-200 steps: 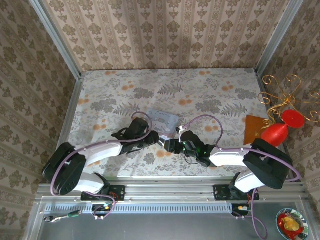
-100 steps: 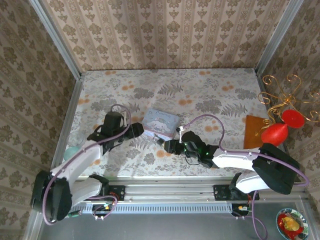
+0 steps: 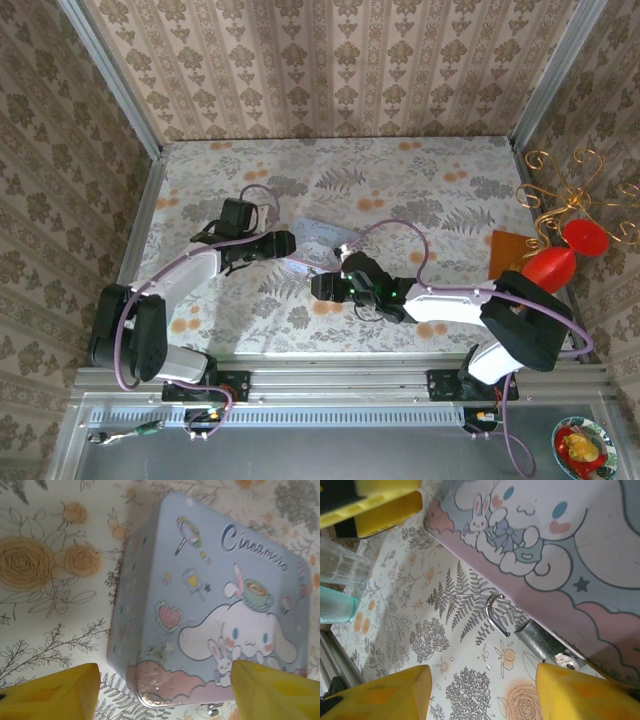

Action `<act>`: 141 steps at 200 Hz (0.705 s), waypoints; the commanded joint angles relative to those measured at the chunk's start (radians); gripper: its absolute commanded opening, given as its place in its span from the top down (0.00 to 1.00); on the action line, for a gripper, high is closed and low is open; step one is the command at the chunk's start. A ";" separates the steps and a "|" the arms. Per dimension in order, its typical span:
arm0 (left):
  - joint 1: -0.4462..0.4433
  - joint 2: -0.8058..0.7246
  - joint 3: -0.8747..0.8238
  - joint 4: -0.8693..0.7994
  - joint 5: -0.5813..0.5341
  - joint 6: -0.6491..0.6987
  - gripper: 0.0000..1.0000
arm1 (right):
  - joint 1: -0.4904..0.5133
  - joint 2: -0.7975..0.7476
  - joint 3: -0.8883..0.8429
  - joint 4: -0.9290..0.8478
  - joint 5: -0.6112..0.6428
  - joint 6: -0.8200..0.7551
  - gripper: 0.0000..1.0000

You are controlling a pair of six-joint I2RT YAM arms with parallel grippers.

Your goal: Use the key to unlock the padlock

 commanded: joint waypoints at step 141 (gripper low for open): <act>-0.098 0.150 -0.062 0.141 -0.053 -0.108 0.35 | -0.260 0.135 0.010 0.083 -0.263 -0.037 0.45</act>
